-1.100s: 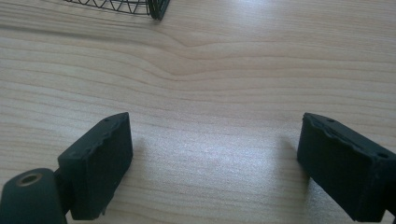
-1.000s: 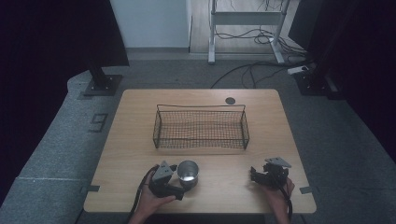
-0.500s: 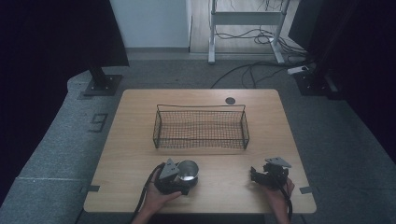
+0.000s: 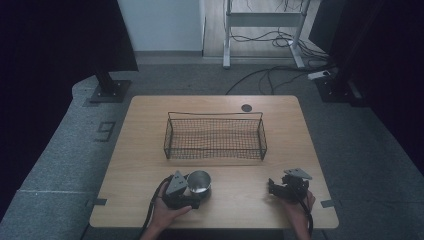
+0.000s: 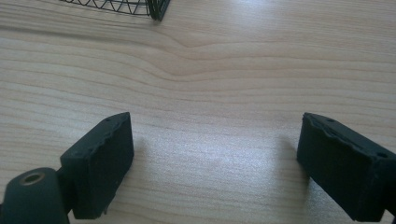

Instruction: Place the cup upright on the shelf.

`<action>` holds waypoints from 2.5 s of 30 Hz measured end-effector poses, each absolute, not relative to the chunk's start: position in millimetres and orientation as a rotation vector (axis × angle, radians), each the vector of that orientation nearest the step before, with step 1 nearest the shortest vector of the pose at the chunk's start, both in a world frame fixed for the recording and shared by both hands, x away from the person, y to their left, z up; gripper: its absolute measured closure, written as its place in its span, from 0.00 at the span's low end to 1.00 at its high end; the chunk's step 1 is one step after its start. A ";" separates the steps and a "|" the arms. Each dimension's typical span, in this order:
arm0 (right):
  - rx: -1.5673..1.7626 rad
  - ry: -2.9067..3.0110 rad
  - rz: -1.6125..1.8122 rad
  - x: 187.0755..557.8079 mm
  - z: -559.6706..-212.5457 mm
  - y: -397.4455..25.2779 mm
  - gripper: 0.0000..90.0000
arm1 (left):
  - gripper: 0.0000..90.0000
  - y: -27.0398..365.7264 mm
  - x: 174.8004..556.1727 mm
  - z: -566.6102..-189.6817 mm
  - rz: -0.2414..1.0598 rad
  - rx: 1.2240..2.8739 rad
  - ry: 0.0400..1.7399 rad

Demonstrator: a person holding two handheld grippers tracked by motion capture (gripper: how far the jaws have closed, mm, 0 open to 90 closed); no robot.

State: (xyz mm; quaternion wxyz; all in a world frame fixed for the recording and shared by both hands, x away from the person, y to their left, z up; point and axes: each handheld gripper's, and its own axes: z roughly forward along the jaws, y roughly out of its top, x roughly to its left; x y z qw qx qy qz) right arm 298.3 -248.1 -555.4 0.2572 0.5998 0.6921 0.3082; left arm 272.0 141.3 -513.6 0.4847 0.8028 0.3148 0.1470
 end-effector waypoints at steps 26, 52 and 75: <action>1.636 1.863 0.833 292.3 -555.1 -247.3 0.14 | 0.21 151.2 274.2 -490.8 0.378 1.915 0.818; 1.623 1.878 0.837 293.7 -555.1 -248.3 0.14 | 0.21 152.5 288.8 -466.4 0.401 1.893 0.831; 1.624 1.876 0.839 294.6 -555.2 -248.5 0.14 | 0.21 154.5 303.3 -451.4 0.418 1.892 0.832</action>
